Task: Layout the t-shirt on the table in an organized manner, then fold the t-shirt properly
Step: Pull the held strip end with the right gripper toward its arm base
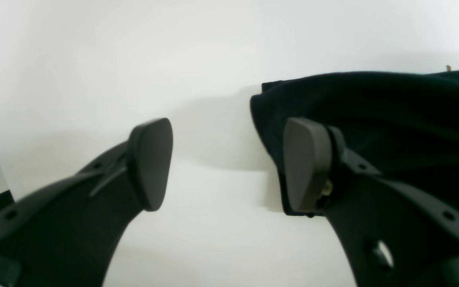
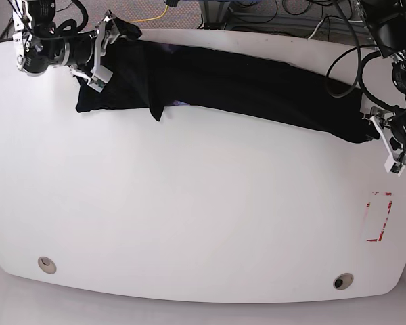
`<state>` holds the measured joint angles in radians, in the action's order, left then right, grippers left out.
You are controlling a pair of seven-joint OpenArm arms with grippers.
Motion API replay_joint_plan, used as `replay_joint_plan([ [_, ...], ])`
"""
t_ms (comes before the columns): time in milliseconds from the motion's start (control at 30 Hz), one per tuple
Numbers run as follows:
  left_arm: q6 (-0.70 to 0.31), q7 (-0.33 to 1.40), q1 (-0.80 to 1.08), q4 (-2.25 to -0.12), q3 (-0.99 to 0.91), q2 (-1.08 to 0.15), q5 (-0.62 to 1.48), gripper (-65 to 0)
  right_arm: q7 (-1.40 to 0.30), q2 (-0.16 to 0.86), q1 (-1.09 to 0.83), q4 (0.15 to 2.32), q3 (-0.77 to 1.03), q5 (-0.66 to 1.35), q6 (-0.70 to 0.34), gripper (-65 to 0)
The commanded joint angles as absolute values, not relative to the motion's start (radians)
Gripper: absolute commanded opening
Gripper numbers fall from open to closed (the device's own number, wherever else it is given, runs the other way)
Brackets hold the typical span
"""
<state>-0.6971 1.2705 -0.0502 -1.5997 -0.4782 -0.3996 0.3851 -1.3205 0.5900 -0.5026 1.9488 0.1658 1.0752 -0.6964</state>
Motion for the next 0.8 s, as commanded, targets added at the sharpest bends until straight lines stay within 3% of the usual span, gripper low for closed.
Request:
replay_joint_plan([
  [0, -0.698, 1.260, -0.065, -1.620, -0.483, -0.420, 0.390, -24.2, -1.316, 0.613, -0.507, 1.965, 0.140, 1.090, -0.698, -14.0],
  [233, -0.698, 1.260, -0.065, -1.623, -0.483, -0.420, 0.392, -24.2, -1.316, 0.615, -0.503, 1.968, 0.096, 1.109, -0.698, -14.0],
  [767, -0.698, 1.260, -0.067, -1.646, -0.483, -0.420, 0.461, -24.2, -1.314, 0.636, -0.383, 1.968, 0.242, 1.465, -0.698, -14.1],
])
